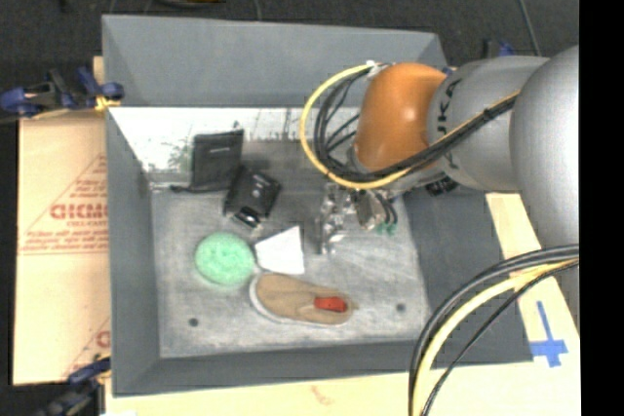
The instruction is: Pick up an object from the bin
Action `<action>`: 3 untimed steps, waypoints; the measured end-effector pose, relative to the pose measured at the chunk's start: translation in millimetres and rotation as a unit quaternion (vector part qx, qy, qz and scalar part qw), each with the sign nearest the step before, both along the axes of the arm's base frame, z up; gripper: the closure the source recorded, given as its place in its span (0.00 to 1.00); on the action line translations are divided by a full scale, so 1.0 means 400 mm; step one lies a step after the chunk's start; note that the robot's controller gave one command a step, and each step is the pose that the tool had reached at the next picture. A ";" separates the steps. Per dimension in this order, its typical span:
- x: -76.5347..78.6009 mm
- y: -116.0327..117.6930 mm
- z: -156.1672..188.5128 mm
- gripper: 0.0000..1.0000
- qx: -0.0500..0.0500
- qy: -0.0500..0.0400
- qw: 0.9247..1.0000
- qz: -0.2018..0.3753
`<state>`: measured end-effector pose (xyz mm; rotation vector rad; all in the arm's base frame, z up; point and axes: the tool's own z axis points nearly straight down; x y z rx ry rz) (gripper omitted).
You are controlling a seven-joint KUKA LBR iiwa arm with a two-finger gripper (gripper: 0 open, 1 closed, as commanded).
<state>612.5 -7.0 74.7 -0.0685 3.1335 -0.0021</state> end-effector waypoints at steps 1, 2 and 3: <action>0.000 0.000 0.000 1.00 0.000 0.000 1.000 0.000; 0.000 0.000 0.000 1.00 0.000 0.000 1.000 0.000; 0.000 0.000 0.000 1.00 0.000 0.000 1.000 0.000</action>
Offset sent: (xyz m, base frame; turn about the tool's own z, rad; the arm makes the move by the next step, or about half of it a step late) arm 0.0000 0.0000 0.0000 0.0000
